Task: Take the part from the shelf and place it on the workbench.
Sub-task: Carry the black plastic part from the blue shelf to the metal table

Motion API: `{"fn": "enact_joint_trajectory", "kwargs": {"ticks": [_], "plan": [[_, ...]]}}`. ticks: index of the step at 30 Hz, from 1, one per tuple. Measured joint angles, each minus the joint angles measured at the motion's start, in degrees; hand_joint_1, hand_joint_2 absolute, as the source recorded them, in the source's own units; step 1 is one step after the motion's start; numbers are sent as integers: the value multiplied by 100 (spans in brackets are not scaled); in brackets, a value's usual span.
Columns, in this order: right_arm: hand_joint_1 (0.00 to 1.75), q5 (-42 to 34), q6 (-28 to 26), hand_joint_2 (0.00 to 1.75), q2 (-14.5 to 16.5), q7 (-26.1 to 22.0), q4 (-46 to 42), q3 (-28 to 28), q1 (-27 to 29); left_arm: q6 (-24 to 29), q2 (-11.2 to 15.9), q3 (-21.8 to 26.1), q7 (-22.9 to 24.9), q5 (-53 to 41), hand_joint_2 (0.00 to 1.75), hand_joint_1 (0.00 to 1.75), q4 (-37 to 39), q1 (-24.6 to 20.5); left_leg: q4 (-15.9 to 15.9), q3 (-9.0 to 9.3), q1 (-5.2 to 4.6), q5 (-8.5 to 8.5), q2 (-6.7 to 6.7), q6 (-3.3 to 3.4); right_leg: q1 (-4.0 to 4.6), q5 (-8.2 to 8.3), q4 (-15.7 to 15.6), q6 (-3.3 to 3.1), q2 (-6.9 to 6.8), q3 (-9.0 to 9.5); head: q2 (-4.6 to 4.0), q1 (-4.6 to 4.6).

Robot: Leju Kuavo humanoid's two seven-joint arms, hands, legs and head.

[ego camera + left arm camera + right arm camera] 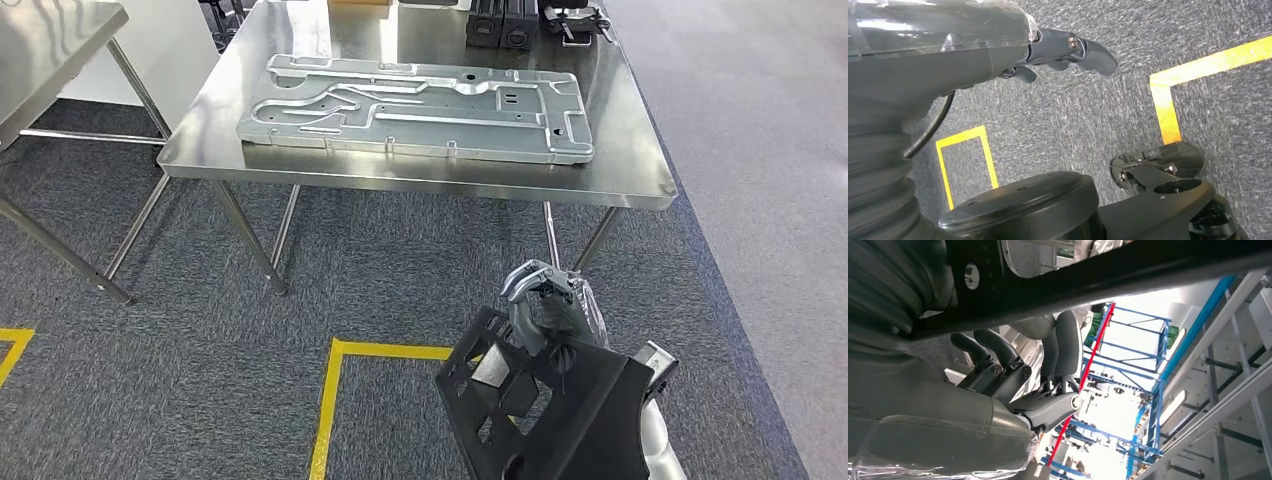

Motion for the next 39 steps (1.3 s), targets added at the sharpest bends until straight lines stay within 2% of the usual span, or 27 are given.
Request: {"fn": "enact_joint_trajectory", "kwargs": {"ticks": [1, 3, 4, 5, 6, 7, 8, 10, 12, 15, 17, 19, 20, 21, 22, 23, 24, 25, 26, 29, 31, 32, 34, 35, 36, 37, 39], "plan": [[175, -1, -1, 175, 1, -1, 1, 1, -7, 0, -2, 0, 1, 0, 175, 0, 0, 1, -24, 21, 7, 4, 5, 32, -5, -124, 234, 22, -3, -112, 0, 1], [175, -2, -2, 175, 2, -3, 10, 4, -9, 0, -2, 0, 3, 0, 175, 0, 0, 7, -31, 33, -3, -10, 17, 74, -10, -438, 1007, 47, -8, -524, 0, 1], [175, -2, -2, 175, 2, -2, 21, 6, -4, 0, -2, 0, 3, 0, 175, 0, 0, 10, -29, 37, -12, -20, 18, 86, -11, -527, 1358, 53, -8, -735, 0, 0], [175, -2, -2, 175, 2, -1, 31, 7, 1, 0, -2, 0, 4, 0, 175, 0, 0, 12, -26, 48, -21, -33, 16, 96, -11, -513, 1536, 50, -8, -865, 0, 0], [175, -2, -2, 175, 2, 0, 38, 7, 2, 0, -2, 0, 4, 0, 175, 0, 0, 14, -23, 68, -28, -50, 11, 100, -9, -384, 1487, 39, -8, -882, 0, 1], [175, -2, -2, 175, 2, 1, 42, 8, 1, -2, -2, 0, 4, -1, 175, 0, 0, 15, -22, 100, -34, -73, 6, 96, -4, -161, 1212, 18, -9, -782, 0, 1], [175, -2, -4, 175, 2, 1, 43, 9, -2, -5, -3, 0, 4, -3, 175, 0, 0, 17, -21, 136, -38, -101, 1, 87, 4, 82, 802, -14, -11, -612, 0, 1], [175, -1, -7, 175, 2, 0, 44, 13, -16, -15, -5, 0, 4, -7, 175, 0, 0, 20, -15, 174, -61, -164, -1, 42, 41, 326, 133, -80, -22, -305, 0, 0], [175, 3, -8, 175, 2, -2, 45, 17, -24, -21, -7, 0, 3, -8, 175, 0, 0, 23, -25, 178, -73, -209, 5, -15, 75, 281, -54, -134, -21, -211, 0, -1], [175, 7, -8, 175, 3, -2, 41, 17, -24, -18, -2, 0, -1, -14, 175, 0, -4, 10, 63, 198, -76, -309, 23, -103, 32, 239, -148, -218, -8, -120, 0, -1], [175, 7, -8, 175, 6, -3, 39, 17, -26, -26, 2, 0, -7, -22, 175, 0, -7, 2, 593, -44, -61, -544, 30, -158, 5, 200, -194, -263, -20, -18, 0, -3], [175, 8, -8, 175, 7, -1, 38, 18, -22, -40, 2, 1, -16, -21, 175, 0, -7, -40, 1365, -485, -47, -806, 31, -197, 4, 130, -195, -280, -38, 62, 0, -4], [175, 8, -7, 175, 7, 1, 38, 20, -19, -45, 2, 1, -18, -17, 175, 0, -7, -64, 1590, -636, -43, -810, 31, -208, 5, 88, -194, -280, -42, 113, 0, -3], [175, 9, -7, 175, 7, 2, 38, 21, -17, -45, 2, 1, -19, -14, 175, 0, -7, -79, 1611, -689, -39, -693, 32, -212, 5, 42, -193, -275, -40, 175, 0, -3], [175, 9, -5, 175, 7, 3, 38, 23, -16, -44, 2, 0, -17, -11, 175, 0, -7, -77, 1397, -632, -35, -456, 32, -205, 4, -9, -193, -267, -32, 252, 0, -3], [175, 9, -4, 175, 7, 5, 38, 24, -16, -41, 2, 0, -14, -11, 175, 0, -7, -63, 1018, -508, -31, -161, 32, -188, 4, -64, -194, -254, -23, 330, 0, -3], [175, 9, -3, 175, 6, 7, 38, 24, -16, -37, 2, 0, -10, -13, 175, 0, -6, -43, 677, -383, -32, 57, 32, -167, 10, -114, -196, -234, -14, 391, 0, -3], [175, 9, -2, 175, 6, 11, 38, 24, -17, -33, 2, 0, -7, -14, 175, 0, -5, -26, 379, -270, -42, 185, 31, -143, 18, -149, -195, -207, -3, 421, 0, -3], [175, 9, -2, 175, 6, 14, 36, 24, -17, -31, 2, 1, -4, -14, 175, 0, -5, -14, 205, -211, -53, 204, 31, -115, 23, -171, -199, -177, 3, 420, 0, -3], [175, 9, -1, 175, 4, 19, 26, 26, -8, -27, -2, 2, -8, -14, 175, 0, -4, -7, 13, -114, -51, 96, 15, -14, 30, -164, -164, -80, 5, 404, 0, -2], [175, 7, -2, 175, 4, 15, 13, 27, -18, -21, -8, 2, -9, -21, 175, 0, -4, 5, -80, 36, -24, 66, 7, 55, 24, -224, 118, -29, -2, 291, 0, -2], [175, 5, -2, 175, 4, 13, 9, 28, -25, -18, -10, 2, -8, -22, 175, 0, -4, 11, -113, 104, -18, 39, 9, 81, 15, -314, 422, -6, -5, 109, 0, -1], [175, 1, -2, 175, 4, 10, 9, 30, -27, -15, -10, 2, -4, -15, 175, 0, -4, 22, -129, 190, -22, -31, 10, 111, 3, -547, 1171, 33, -6, -433, 0, -1], [175, 0, -2, 175, 4, 11, 13, 31, -24, -14, -10, 2, -3, -8, 175, 0, -4, 31, -129, 235, -25, -74, 6, 113, -1, -591, 1421, 45, -6, -665, 0, -1], [175, 0, 0, 175, 3, 11, 19, 32, -26, -13, -10, 2, -3, -2, 175, 0, -4, 40, -128, 296, -27, -123, 0, 108, -2, -525, 1479, 47, -7, -806, 0, -1], [175, -1, 3, 175, 3, 12, 26, 33, -36, -12, -11, 2, -3, 1, 175, 0, -4, 47, -129, 375, -28, -179, -6, 98, 0, -335, 1315, 40, -7, -832, 0, -1], [175, -3, 9, 175, 2, 12, 38, 33, -68, -10, -14, 2, -3, 1, 175, 0, -3, 60, -130, 547, -32, -309, -8, 70, 15, 269, 560, -24, -12, -672, 0, -1]]}}
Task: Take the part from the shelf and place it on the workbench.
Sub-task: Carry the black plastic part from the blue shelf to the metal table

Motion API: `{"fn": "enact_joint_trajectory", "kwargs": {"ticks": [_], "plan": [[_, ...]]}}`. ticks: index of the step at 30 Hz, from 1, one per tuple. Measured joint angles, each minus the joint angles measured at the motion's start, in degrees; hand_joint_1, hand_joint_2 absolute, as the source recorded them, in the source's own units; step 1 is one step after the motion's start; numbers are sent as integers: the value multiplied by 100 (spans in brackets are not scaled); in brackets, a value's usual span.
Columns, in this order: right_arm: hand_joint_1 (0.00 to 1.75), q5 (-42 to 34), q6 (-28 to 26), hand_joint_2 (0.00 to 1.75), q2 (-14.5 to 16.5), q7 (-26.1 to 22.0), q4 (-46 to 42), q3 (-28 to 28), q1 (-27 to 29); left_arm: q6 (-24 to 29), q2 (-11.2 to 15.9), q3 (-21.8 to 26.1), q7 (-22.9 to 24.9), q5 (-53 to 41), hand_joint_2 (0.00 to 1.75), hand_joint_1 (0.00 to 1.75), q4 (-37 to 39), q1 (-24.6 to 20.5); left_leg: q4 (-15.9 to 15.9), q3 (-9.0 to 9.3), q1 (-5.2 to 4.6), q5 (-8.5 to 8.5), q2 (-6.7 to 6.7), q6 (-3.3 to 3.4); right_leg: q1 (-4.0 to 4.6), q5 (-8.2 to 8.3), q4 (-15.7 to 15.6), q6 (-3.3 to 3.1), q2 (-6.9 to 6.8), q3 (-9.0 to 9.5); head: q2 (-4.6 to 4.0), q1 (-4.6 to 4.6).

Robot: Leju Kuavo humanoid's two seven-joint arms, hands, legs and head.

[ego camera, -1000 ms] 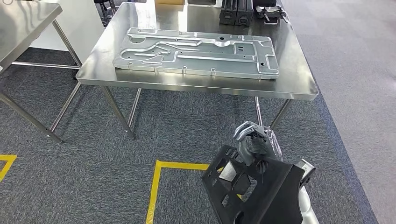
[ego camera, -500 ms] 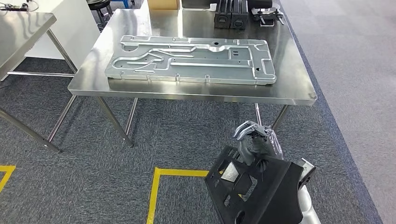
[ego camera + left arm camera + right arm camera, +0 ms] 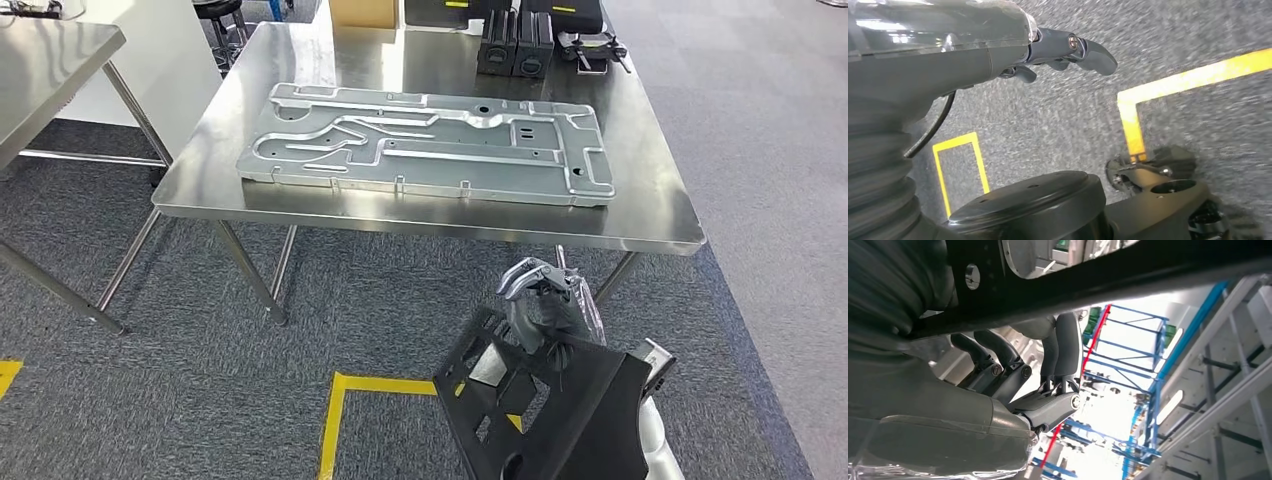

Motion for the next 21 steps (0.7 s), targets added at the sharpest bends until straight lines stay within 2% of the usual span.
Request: {"fn": "enact_joint_trajectory", "kwargs": {"ticks": [1, 2, 4, 6, 7, 8, 10, 11, 12, 13, 14, 16, 17, 18, 21], "plan": [[175, -4, 3, 175, 0, 3, 8, 2, -18, 1, -2, 0, 0, 0, 175, 0, 1, 4, -3, 58, -7, -61, -2, -23, 20, 187, -330, -37, -7, 86, 0, 3], [175, -10, 7, 175, 0, 7, 16, 5, -35, 1, -3, 0, 0, 2, 175, 0, 2, 9, -11, 90, -12, -115, -2, -52, 40, 301, -529, -77, -12, 138, 0, 4], [175, -30, 22, 175, -4, 19, 34, 10, -79, 0, -3, 1, -6, 4, 175, 0, 2, 12, 0, 142, -25, -154, 3, -123, 66, 262, -615, -140, -4, 180, 0, 8], [175, -76, 86, 175, -22, 60, 59, 10, -176, -2, -1, 1, -20, 5, 175, 0, 1, 7, 146, 154, -26, -149, 18, -177, 37, 238, -666, -211, 16, 291, 0, 8], [175, -112, 134, 175, -37, 93, 83, 9, -262, -3, -1, 1, -27, 7, 175, 0, 1, 2, 350, 62, -22, -153, 21, -204, 20, 210, -687, -242, 19, 358, 0, 8], [175, -154, 180, 175, -51, 133, 111, 9, -359, -5, 0, 1, -31, 10, 175, 0, 1, -5, 663, -114, -11, -201, 23, -235, 8, 180, -705, -264, 23, 420, 0, 7], [175, -219, 247, 175, -84, 199, 182, 8, -536, -14, 2, 3, -42, 18, 175, 0, 1, -35, 1362, -605, 9, -446, 22, -301, 9, 94, -710, -284, 22, 508, 0, 4], [175, -229, 274, 175, -103, 239, 225, 8, -618, -19, 4, 4, -49, 21, 175, 0, 1, -57, 1581, -815, 17, -589, 23, -322, 9, 45, -710, -284, 19, 560, 0, 4], [175, -222, 300, 175, -130, 288, 279, 14, -722, -25, 6, 5, -57, 22, 175, 0, 1, -76, 1641, -944, 19, -651, 24, -331, 9, -6, -709, -282, 17, 621, 0, 4], [175, -208, 322, 175, -167, 352, 347, 22, -872, -27, 6, 6, -62, 20, 175, 0, 1, -89, 1533, -990, 19, -584, 24, -324, 9, -54, -708, -278, 22, 689, 0, 4], [175, -193, 343, 175, -209, 442, 427, 31, -1073, -30, 6, 7, -67, 16, 175, 0, 1, -90, 1270, -966, 19, -361, 25, -307, 9, -99, -708, -269, 31, 761, 0, 4], [175, -186, 403, 175, -326, 732, 678, 53, -1678, -37, 5, 7, -94, 8, 175, 0, 1, -73, 592, -888, 16, 251, 46, -252, 14, -173, -688, -239, 61, 860, 0, 5], [175, -194, 450, 175, -397, 954, 919, 76, -2139, -53, 6, 8, -121, 7, 175, 0, 1, -70, 366, -883, 1, 459, 64, -222, 19, -197, -666, -211, 85, 863, 0, 5], [175, -201, 501, 175, -475, 1179, 1245, 111, -2697, -77, 7, 8, -160, 8, 175, 0, 1, -74, 255, -904, -17, 576, 77, -187, 21, -215, -643, -175, 107, 839, 0, 5], [175, -107, 598, 175, -656, 1582, 2564, 285, -4699, -150, 8, 9, -266, 12, 175, 0, 1, -117, 218, -945, -46, 652, 71, -78, 5, -268, -586, -50, 114, 754, 0, 5]]}}
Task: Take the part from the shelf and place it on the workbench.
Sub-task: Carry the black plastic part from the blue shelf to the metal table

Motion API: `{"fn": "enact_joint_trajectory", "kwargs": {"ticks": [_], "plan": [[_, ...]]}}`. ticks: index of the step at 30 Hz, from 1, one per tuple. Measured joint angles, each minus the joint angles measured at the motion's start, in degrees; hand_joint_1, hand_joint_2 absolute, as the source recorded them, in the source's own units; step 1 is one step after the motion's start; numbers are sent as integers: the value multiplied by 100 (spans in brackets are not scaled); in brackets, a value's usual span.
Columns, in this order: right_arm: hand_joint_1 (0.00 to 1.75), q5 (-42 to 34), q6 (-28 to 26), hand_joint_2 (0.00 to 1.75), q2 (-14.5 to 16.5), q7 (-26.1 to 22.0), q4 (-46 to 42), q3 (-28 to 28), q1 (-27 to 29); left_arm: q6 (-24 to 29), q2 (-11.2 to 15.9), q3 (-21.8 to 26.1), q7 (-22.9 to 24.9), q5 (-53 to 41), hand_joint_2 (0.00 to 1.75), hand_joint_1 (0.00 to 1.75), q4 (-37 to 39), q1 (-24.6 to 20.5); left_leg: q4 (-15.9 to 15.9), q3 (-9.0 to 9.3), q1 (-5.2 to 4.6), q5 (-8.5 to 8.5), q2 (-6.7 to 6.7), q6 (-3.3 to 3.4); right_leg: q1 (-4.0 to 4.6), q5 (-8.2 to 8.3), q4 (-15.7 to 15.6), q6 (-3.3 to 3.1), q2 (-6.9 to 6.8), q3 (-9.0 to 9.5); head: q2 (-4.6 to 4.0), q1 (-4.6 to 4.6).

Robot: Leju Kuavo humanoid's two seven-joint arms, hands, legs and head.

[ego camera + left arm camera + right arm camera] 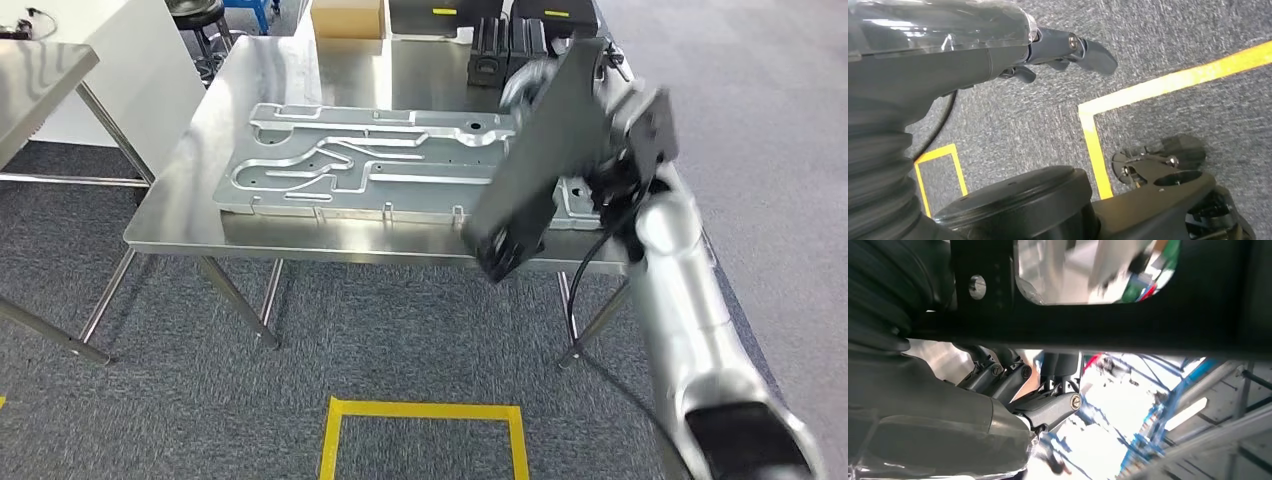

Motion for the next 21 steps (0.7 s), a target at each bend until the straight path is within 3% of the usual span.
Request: {"fn": "enact_joint_trajectory", "kwargs": {"ticks": [1, 3, 5, 6, 7, 8, 10, 11, 13, 16, 18, 20, 21], "plan": [[175, 77, -1, 175, -31, 30, 483, 80, -646, -11, -1, 1, -21, 2, 175, 0, 0, -5, -26, 6, 9, 19, -7, 27, -6, -69, 106, 31, -29, -52, 0, 1], [175, 220, -45, 175, -61, 45, 1351, 249, -1679, -24, -3, 2, -48, 9, 175, 0, 0, -1, -64, 33, 32, 31, -31, 66, -14, -336, 660, 82, -81, -333, 0, 1], [175, 323, -103, 175, -67, 54, 1902, 398, -2246, -26, -6, 2, -59, 16, 175, 0, 0, 9, -67, 67, 41, 0, -60, 82, -20, -560, 1394, 120, -92, -759, 0, 1], [175, 408, -150, 175, -68, 86, 2124, 483, -2418, -28, -8, 2, -62, 20, 175, 0, 0, 15, -64, 96, 45, -26, -76, 83, -23, -534, 1571, 129, -94, -904, 0, 1], [175, 528, -205, 175, -67, 133, 2326, 573, -2570, -30, -9, 2, -65, 22, 175, 0, 0, 20, -59, 130, 48, -55, -93, 77, -25, -392, 1531, 127, -96, -955, 0, 1], [175, 677, -273, 175, -67, 184, 2519, 668, -2724, -32, -10, 2, -71, 22, 175, 0, 0, 26, -52, 165, 50, -86, -109, 68, -27, -153, 1274, 117, -98, -903, 0, 1], [175, 1011, -398, 175, -78, 259, 2931, 860, -3107, -35, -13, 2, -99, 14, 175, 0, 1, 42, -26, 211, 35, -150, -136, 36, -9, 334, 499, 69, -111, -657, 0, 2], [175, 1181, -431, 175, -96, 271, 3147, 965, -3315, -37, -14, 1, -119, 5, 175, 0, 1, 52, -14, 213, 26, -173, -147, 15, 8, 457, 214, 34, -114, -561, 0, 1], [175, 1523, -451, 175, -183, 275, 3574, 1201, -3679, -40, -14, -9, -167, -23, 175, 0, 1, 66, -9, 203, 14, -196, -161, -28, 47, 472, 11, -32, -115, -497, 0, -1], [175, 2203, -565, 175, -346, 282, 4036, 1561, -4030, -52, -8, -42, -233, -76, 175, 0, 1, 71, 50, 189, 7, -285, -148, -103, -1, 468, -68, -116, -126, -440, 0, -1], [175, 2845, -747, 175, -484, 308, 4301, 1948, -4230, -57, 1, -73, -283, -104, 175, 0, 0, 68, 547, -29, 18, -560, -115, -156, -30, 461, -107, -164, -141, -380, 0, -2], [175, 3264, -878, 175, -623, 338, 4535, 2344, -4367, -58, 13, -95, -318, -114, 175, 0, 0, 37, 1317, -393, 39, -863, -93, -192, -27, 441, -109, -187, -144, -352, 0, -2], [175, 3406, -920, 175, -664, 352, 4629, 2502, -4403, -61, 19, -103, -324, -115, 175, 0, 0, 18, 1553, -511, 47, -902, -85, -201, -25, 431, -108, -189, -138, -338, 0, -2]]}}
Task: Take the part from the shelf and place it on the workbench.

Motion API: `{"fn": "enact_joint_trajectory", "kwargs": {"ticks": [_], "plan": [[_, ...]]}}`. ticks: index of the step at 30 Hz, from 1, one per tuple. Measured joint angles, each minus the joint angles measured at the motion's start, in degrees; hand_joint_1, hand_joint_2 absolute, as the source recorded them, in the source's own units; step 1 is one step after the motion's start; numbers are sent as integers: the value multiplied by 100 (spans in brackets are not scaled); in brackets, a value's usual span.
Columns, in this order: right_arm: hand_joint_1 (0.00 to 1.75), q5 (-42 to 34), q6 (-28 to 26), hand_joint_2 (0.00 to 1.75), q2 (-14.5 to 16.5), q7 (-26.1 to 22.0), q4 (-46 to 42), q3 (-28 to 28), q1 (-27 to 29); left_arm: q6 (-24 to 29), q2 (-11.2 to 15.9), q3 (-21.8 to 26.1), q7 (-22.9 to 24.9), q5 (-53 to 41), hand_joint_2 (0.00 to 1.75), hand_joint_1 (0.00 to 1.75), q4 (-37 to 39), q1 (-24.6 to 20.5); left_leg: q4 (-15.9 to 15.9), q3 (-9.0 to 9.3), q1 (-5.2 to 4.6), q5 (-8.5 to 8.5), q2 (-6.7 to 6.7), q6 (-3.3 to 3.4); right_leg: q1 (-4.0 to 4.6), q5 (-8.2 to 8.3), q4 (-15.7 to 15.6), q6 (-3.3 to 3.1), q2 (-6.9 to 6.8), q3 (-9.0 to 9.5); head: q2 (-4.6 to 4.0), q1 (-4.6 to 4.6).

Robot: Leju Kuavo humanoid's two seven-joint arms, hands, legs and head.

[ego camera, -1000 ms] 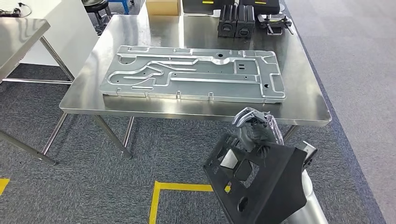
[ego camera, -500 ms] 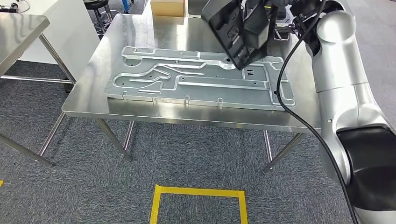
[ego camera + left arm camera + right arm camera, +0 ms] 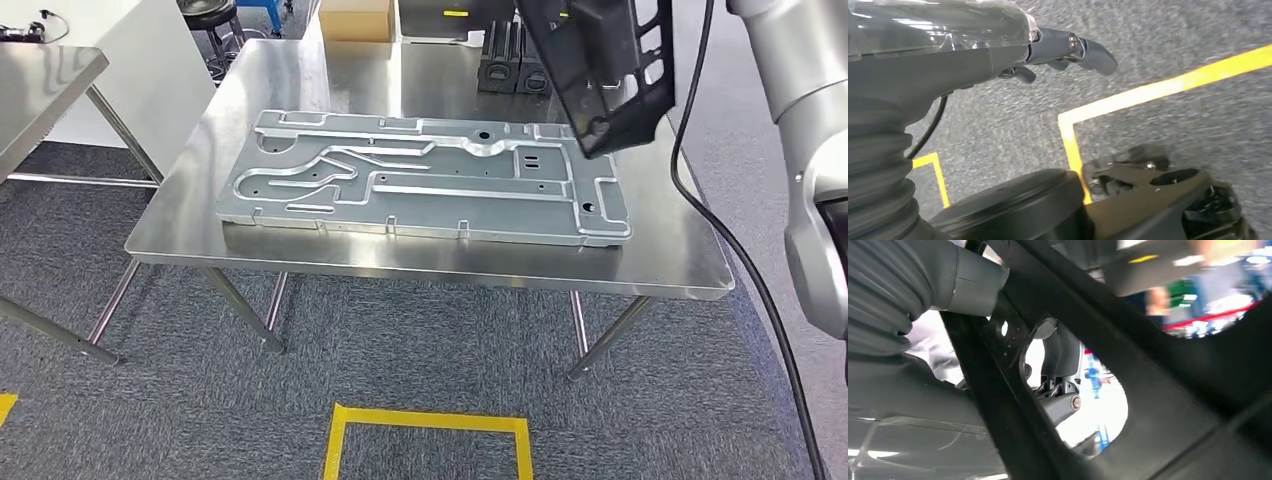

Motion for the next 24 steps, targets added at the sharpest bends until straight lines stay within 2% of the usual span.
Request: {"fn": "enact_joint_trajectory", "kwargs": {"ticks": [1, 2, 4, 5, 6, 9, 10, 12, 14, 15, 16, 17, 19, 20, 21, 23, 24], "plan": [[175, 148, -45, 175, -28, 10, 84, 151, -25, -2, 3, -9, 1, -4, 175, 0, 0, -14, 30, -24, 7, 68, 8, -3, 0, -11, 2, 4, 13, 16, 0, 0], [175, 309, -100, 175, -51, 20, 163, 306, -49, -4, 5, -20, 6, -9, 175, 0, 0, -19, -176, 60, 14, 244, 17, 3, 0, -24, 7, 13, 32, 36, 0, -1], [175, 545, -218, 175, -87, 38, 311, 595, -107, -3, 8, -36, 19, -16, 175, 0, 0, -1, -949, 397, 17, 659, 31, 35, 6, -56, 21, 45, 70, 69, 0, -1], [175, 608, -266, 175, -101, 44, 383, 707, -139, -1, 9, -43, 23, -18, 175, 0, 0, 10, -1292, 547, 12, 771, 32, 58, 13, -66, 33, 66, 86, 68, 0, -1], [175, 645, -298, 175, -114, 45, 449, 789, -167, 2, 11, -49, 26, -18, 175, 0, 0, 20, -1486, 629, 6, 807, 32, 80, 20, -67, 38, 93, 97, 56, 0, 0], [175, 688, -321, 175, -156, 45, 595, 947, -212, 4, 11, -68, 24, -18, 175, 0, 0, 30, -1607, 667, 1, 800, 29, 163, 15, -61, 35, 193, 106, 26, 0, 1], [175, 693, -323, 175, -174, 45, 628, 983, -224, 4, 11, -72, 24, -19, 175, 0, 0, 31, -1636, 679, 7, 816, 31, 195, 7, -106, 87, 222, 95, 4, 0, 1], [175, 712, -326, 175, -202, 44, 682, 1046, -265, 4, 11, -80, 24, -20, 175, 0, 0, 30, -1682, 697, 24, 841, 41, 246, -6, -355, 504, 266, 70, -189, 0, 1], [175, 805, -319, 175, -214, 58, 738, 1132, -296, 4, 10, -87, 24, -20, 175, 0, 0, 32, -1682, 697, 24, 836, 46, 265, -10, -683, 1281, 303, 57, -577, 0, 1], [175, 927, -307, 175, -220, 102, 776, 1198, -299, 4, 9, -91, 24, -19, 175, 0, 0, 34, -1679, 700, 25, 830, 45, 267, -18, -750, 1573, 319, 53, -737, 0, 2], [175, 1091, -300, 175, -224, 178, 823, 1287, -296, 4, 9, -95, 23, -14, 175, 0, 0, 36, -1673, 706, 26, 822, 41, 265, -29, -706, 1667, 329, 49, -810, 0, 2], [175, 1265, -301, 175, -226, 283, 870, 1389, -289, 3, 9, -98, 22, -9, 175, 0, 0, 38, -1665, 716, 27, 809, 34, 256, -42, -547, 1510, 332, 44, -761, 0, 2], [175, 1509, -410, 175, -218, 534, 974, 1586, -239, -17, 9, -102, 34, 12, 175, 0, 0, 38, -1635, 738, 26, 764, 19, 218, -59, -128, 746, 325, 27, -419, 0, 2], [175, 1551, -509, 175, -212, 643, 1027, 1646, -197, -37, 9, -102, 49, 28, 175, 0, 0, 37, -1608, 736, 20, 740, 11, 192, -48, 1, 394, 304, 24, -261, 0, 1], [175, 1563, -621, 175, -206, 738, 1084, 1684, -141, -60, 10, -100, 67, 48, 175, 0, 0, 38, -1592, 728, 14, 724, 4, 165, -32, 55, 177, 277, 25, -165, 0, 1], [175, 1555, -788, 175, -201, 847, 1193, 1714, -23, -93, 13, -96, 102, 92, 175, 0, 0, 47, -1586, 714, 7, 712, -3, 116, 1, 32, 90, 208, 38, -144, 0, 1], [175, 1550, -831, 175, -201, 887, 1240, 1722, 28, -101, 17, -93, 116, 107, 175, 0, 0, 52, -1592, 712, 3, 699, 0, 89, -13, 31, 89, 172, 37, -142, 0, 1]]}}
